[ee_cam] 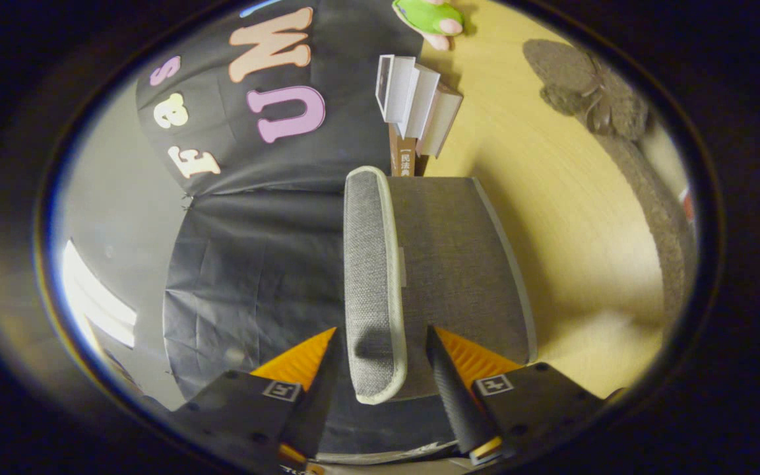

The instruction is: Open the storage box then place both shoes into the box .Put the left shoe in first, then the right shoe, with the right side of both shoes facing outward in a uniform manner.

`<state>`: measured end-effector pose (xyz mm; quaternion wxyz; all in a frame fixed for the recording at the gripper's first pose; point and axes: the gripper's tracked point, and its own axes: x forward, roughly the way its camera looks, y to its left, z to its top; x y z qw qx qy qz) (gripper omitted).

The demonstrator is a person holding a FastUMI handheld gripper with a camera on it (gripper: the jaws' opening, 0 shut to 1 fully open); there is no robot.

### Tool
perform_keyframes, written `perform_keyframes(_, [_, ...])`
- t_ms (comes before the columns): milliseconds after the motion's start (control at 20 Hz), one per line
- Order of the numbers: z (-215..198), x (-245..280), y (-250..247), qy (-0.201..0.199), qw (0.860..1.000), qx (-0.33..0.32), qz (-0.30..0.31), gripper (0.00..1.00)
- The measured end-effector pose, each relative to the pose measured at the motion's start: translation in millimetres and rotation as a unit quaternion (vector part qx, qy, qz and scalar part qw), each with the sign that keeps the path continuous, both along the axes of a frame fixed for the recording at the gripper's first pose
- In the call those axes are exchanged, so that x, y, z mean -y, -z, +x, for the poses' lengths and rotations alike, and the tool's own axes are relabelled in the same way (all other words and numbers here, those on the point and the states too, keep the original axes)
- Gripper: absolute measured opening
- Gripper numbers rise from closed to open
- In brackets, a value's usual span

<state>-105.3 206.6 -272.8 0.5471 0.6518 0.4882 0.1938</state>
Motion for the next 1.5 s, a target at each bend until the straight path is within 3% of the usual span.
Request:
perform_keyframes(250, [11,3,-13,0.009,1.000,0.008,0.020,0.15])
perform_keyframes(300, [14,11,-14,0.009,1.000,0.016,0.003,0.13])
perform_keyframes(350, [19,-5,-12,0.005,1.000,0.027,-0.011,0.03])
perform_keyframes(700, [34,-11,-105,-0.035,0.995,0.091,0.000,0.03])
perform_keyframes(900, [50,-39,-141,-0.068,0.990,0.123,-0.032,0.03])
perform_keyframes(1200, [59,-107,-186,-0.119,0.977,0.166,-0.067,0.03])
perform_keyframes(1500, [48,-190,-198,-0.181,0.960,0.196,-0.080,0.04])
